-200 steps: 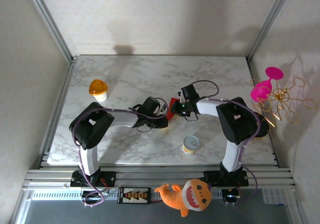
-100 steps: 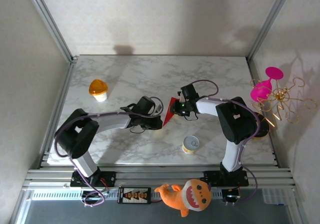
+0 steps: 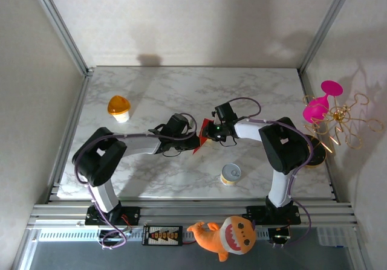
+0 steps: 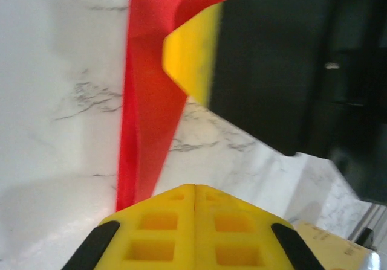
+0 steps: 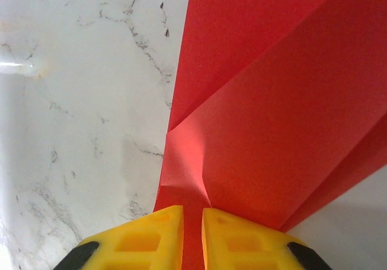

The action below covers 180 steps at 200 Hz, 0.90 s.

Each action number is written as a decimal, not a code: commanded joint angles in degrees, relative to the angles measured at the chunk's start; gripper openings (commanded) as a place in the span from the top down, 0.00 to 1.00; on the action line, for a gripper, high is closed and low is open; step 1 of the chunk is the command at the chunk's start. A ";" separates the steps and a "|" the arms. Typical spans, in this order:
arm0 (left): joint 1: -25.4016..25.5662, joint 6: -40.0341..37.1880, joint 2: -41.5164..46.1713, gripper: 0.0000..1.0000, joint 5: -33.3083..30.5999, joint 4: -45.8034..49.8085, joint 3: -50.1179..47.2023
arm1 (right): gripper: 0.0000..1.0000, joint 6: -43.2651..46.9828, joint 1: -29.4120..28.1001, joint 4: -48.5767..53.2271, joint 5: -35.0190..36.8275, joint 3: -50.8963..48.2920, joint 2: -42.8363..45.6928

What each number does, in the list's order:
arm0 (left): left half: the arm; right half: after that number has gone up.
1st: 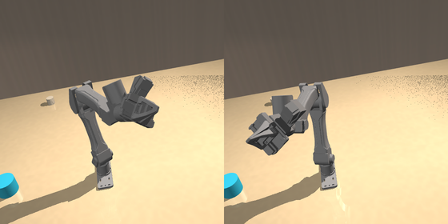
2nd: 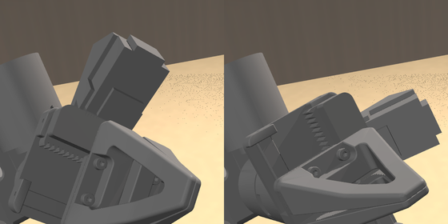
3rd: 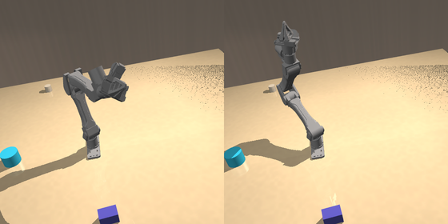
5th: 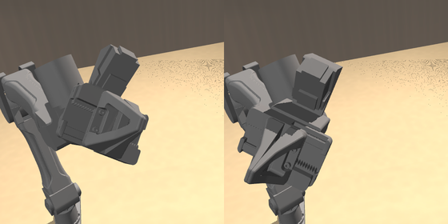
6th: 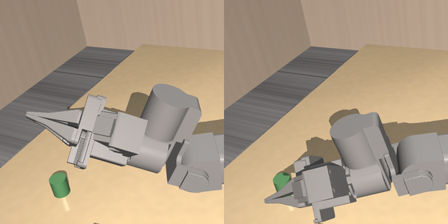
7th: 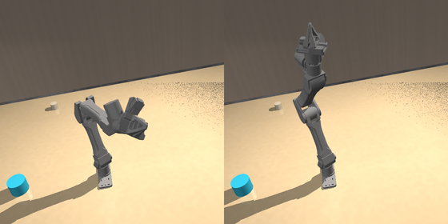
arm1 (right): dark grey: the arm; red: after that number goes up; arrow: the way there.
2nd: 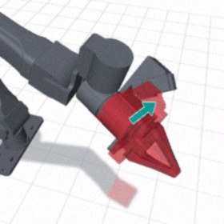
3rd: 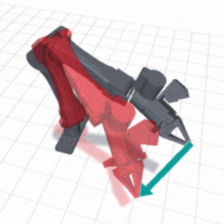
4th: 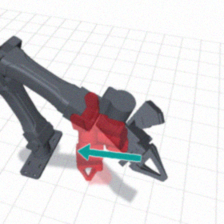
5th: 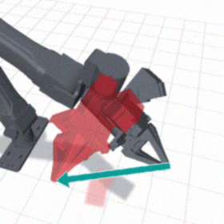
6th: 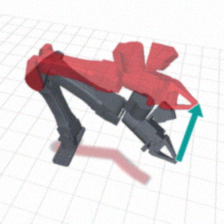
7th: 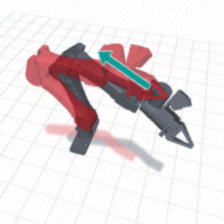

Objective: Fold a paper plane with a square sheet of paper (pick it up from the middle)
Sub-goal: Fold the wing for the fifth time at the center of the table.

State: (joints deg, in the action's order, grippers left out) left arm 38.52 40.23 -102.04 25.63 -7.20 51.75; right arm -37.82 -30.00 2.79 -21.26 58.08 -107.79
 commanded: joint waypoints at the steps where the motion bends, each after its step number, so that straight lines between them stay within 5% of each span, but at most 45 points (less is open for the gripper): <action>1: -0.03 1.69 -2.30 0.98 -1.42 -1.14 1.69 | 0.82 -0.76 -0.58 2.27 -1.04 -0.94 0.08; 118: -0.03 3.31 -5.43 1.00 -4.86 3.16 1.25 | 0.82 1.58 -0.42 -2.64 -2.67 -2.30 6.46; 180: -0.03 3.78 -5.98 1.00 -4.86 3.69 1.52 | 0.90 0.90 -1.98 -2.35 -3.92 -4.56 6.07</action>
State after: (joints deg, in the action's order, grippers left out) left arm 38.52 43.35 -106.19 23.00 -6.52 52.64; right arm -36.88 -30.68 0.45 -23.83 54.59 -101.41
